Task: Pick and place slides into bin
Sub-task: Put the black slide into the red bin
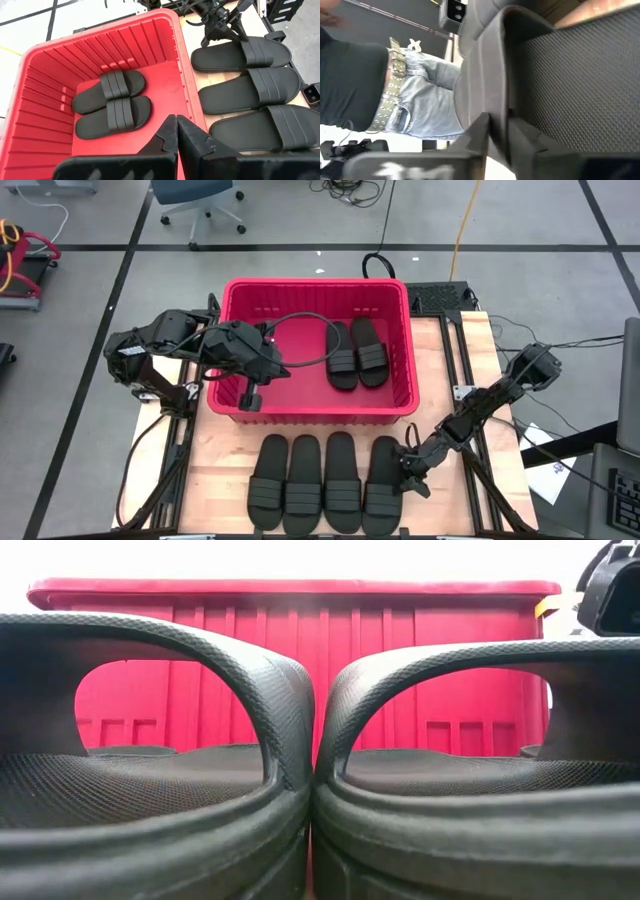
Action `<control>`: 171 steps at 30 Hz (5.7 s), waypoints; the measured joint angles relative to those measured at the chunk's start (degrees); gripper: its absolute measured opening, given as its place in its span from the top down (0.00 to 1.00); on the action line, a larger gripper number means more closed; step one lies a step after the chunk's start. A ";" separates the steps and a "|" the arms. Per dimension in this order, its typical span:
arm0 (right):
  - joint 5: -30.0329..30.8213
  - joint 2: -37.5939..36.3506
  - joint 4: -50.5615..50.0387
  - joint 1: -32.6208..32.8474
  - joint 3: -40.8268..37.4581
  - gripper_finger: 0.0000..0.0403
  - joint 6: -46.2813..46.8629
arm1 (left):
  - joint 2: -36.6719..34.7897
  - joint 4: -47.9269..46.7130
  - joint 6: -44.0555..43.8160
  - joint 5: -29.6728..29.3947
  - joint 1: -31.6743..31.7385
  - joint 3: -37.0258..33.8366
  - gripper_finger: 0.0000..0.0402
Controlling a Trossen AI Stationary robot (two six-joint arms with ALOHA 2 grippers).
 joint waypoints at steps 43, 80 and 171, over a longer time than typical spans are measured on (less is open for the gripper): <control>3.26 -7.41 -0.29 -0.04 3.05 1.00 4.26 | 0.00 0.00 -0.60 0.07 0.01 0.00 0.97; 3.43 -39.94 -14.40 -0.07 6.86 1.00 -14.12 | 0.00 0.00 -0.66 0.04 1.02 0.00 0.95; -41.53 0.31 -61.04 -73.34 48.74 1.00 -59.67 | 0.00 5.05 2.15 0.04 3.03 0.02 0.69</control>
